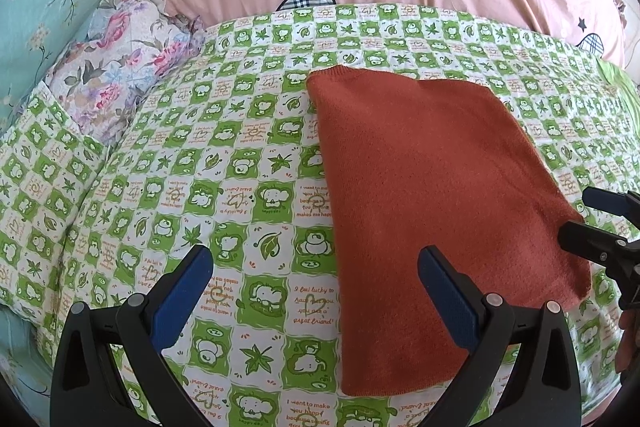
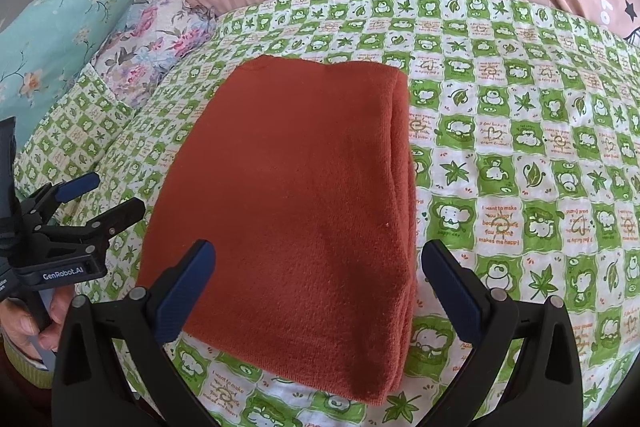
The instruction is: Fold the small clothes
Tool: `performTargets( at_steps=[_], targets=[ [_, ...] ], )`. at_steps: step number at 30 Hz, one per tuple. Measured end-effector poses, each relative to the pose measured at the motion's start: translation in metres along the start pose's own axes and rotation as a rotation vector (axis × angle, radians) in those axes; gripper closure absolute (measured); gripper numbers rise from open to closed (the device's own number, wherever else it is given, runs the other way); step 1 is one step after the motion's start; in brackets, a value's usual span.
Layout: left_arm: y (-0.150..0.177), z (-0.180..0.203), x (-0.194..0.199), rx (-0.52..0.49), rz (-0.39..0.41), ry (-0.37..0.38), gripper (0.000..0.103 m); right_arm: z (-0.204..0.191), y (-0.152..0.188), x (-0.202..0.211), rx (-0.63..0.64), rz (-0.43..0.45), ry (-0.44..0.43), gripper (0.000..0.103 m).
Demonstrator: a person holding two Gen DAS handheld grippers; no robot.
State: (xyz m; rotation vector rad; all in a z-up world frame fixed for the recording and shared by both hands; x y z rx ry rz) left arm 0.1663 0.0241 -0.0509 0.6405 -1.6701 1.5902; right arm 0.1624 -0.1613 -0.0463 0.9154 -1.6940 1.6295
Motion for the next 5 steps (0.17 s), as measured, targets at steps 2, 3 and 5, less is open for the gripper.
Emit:
performTargets(
  at_steps=[2,3,5],
  targets=[
    [0.0,0.0009,0.0013,-0.005,0.005,-0.004,0.001,-0.0004,-0.0003,-0.0001,0.0,0.001,-0.003,0.0],
    [-0.0003,0.001,0.0018,-0.007,0.008,-0.006,0.001,0.0,-0.0008,-0.0002,0.0,0.003,-0.005,0.0],
    [-0.0008,-0.0004,0.0023,0.0,0.013,-0.003,0.001,0.0005,-0.0013,-0.0009,-0.003,0.006,-0.006,0.0]
  ],
)
Point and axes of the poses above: each gripper's, at about its wrist camera, not at the fingertips, and x roughly against the way its jaws point, z to its right, y to its underside, the point moved 6 cm from there along -x, roughly the way its jaws point, and after that the axes turned 12 degrees about y, right-handed, at the moved point
